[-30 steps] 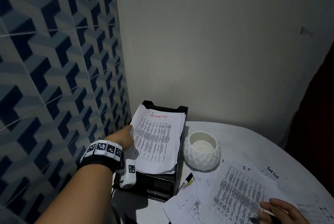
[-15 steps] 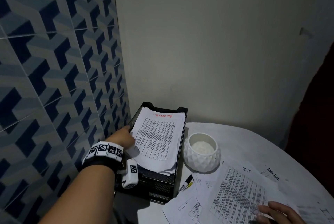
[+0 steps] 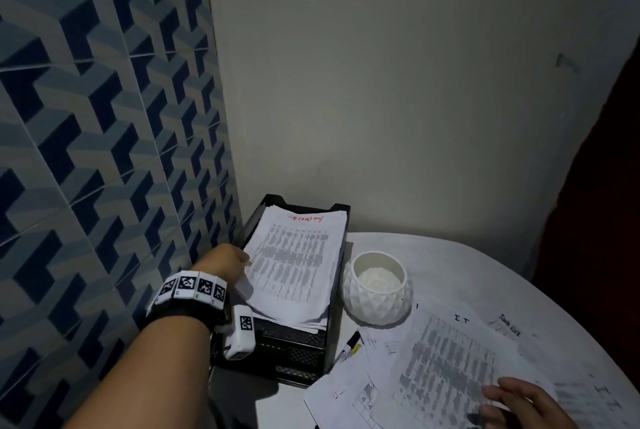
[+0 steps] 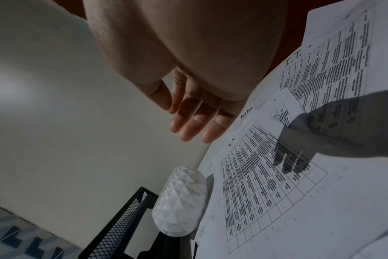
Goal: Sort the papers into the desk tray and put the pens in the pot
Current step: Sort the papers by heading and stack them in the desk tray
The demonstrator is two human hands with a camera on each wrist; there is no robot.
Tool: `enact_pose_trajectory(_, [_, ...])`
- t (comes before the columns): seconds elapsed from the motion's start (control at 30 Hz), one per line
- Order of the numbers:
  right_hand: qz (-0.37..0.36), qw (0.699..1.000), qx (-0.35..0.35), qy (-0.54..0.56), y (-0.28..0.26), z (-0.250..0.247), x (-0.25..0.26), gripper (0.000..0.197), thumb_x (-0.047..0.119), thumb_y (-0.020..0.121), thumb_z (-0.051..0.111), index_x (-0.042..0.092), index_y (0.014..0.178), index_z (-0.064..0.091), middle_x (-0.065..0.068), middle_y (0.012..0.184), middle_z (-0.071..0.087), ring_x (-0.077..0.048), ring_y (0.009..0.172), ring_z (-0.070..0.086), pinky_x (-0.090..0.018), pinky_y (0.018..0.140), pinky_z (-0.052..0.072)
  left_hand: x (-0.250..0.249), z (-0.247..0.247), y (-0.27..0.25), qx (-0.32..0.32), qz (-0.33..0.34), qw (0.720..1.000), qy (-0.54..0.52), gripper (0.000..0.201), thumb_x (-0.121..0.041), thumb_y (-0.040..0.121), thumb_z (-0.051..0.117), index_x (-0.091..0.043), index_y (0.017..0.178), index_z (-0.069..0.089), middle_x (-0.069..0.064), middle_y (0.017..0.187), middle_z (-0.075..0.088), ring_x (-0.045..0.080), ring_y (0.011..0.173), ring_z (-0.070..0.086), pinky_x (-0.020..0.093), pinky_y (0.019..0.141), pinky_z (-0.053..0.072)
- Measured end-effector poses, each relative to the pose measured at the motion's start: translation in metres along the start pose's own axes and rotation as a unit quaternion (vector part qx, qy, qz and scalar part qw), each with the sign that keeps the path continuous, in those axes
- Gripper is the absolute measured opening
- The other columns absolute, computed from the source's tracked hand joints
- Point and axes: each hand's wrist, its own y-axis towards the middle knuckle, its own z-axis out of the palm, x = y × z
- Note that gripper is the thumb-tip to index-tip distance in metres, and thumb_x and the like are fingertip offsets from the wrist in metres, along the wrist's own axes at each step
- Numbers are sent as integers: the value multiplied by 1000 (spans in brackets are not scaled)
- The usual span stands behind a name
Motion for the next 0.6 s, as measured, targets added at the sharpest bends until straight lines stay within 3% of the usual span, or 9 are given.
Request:
enact_pose_trajectory(0.07, [35, 995, -51, -77, 2, 4, 4, 10, -3, 104, 53, -6, 102, 62, -27, 96, 73, -44, 73, 71, -39, 64, 62, -3, -2, -3, -17, 3, 1000, 17, 44, -12, 102, 52, -13, 146, 55, 13, 157, 45, 34, 139, 47, 35, 114, 39])
enact_pose_trajectory(0.17, [115, 989, -67, -58, 11, 3, 6, 9, 0, 99, 63, -5, 106, 65, -32, 95, 72, -47, 77, 67, -49, 71, 52, -16, -7, -22, -36, 11, 999, 11, 45, -31, 97, 63, -14, 138, 61, 14, 142, 60, 34, 122, 59, 40, 103, 49])
enact_pose_trajectory(0.23, [121, 988, -42, -83, 16, -7, -4, 10, 5, 101, 61, -2, 107, 65, -32, 94, 71, -38, 76, 61, -47, 70, 49, -27, -14, -36, -70, 33, 997, 17, 43, -34, 93, 62, -16, 131, 64, 13, 132, 66, 33, 111, 63, 40, 94, 53])
enact_pose_trajectory(0.33, [140, 983, -48, -104, 22, -26, -11, 9, 7, 103, 59, 1, 107, 65, -24, 83, 61, -31, 73, 49, -43, 66, 43, -58, -12, -68, -97, 88, 991, 27, 52, -48, 92, 59, -27, 139, 58, 5, 137, 65, 30, 120, 61, 42, 98, 50])
enact_pose_trajectory(0.4, [136, 981, -79, -115, 28, -37, -18, 8, 5, 101, 58, 2, 102, 66, -19, 82, 58, -27, 69, 48, -39, 63, 44, -84, -1, -94, -93, 138, 986, 15, 48, -50, 93, 60, -31, 137, 59, -1, 135, 67, 27, 120, 62, 41, 98, 49])
enact_pose_trajectory(0.47, [124, 978, -102, -135, 37, -47, -31, 10, 3, 97, 61, 3, 87, 63, -14, 87, 58, -26, 73, 55, -38, 73, 52, -107, 15, -117, -82, 184, 979, 14, 42, -51, 92, 60, -35, 130, 63, -7, 125, 71, 24, 114, 65, 39, 96, 51])
enact_pose_trajectory(0.53, [124, 966, -89, -210, 43, -54, -45, 11, 12, 87, 70, 11, 84, 60, -13, 86, 62, -27, 79, 64, -35, 76, 52, -126, 30, -138, -70, 216, 974, 9, 37, -51, 90, 63, -37, 123, 66, -11, 116, 74, 21, 108, 67, 38, 94, 53])
enact_pose_trajectory(0.6, [149, 947, -64, -277, 53, -61, -68, 32, 33, 64, 75, 15, 86, 61, -12, 82, 62, -25, 74, 63, -31, 71, 46, -139, 47, -152, -45, 236, 971, -6, 32, -48, 88, 66, -36, 118, 68, -15, 105, 73, 19, 102, 68, 37, 92, 54])
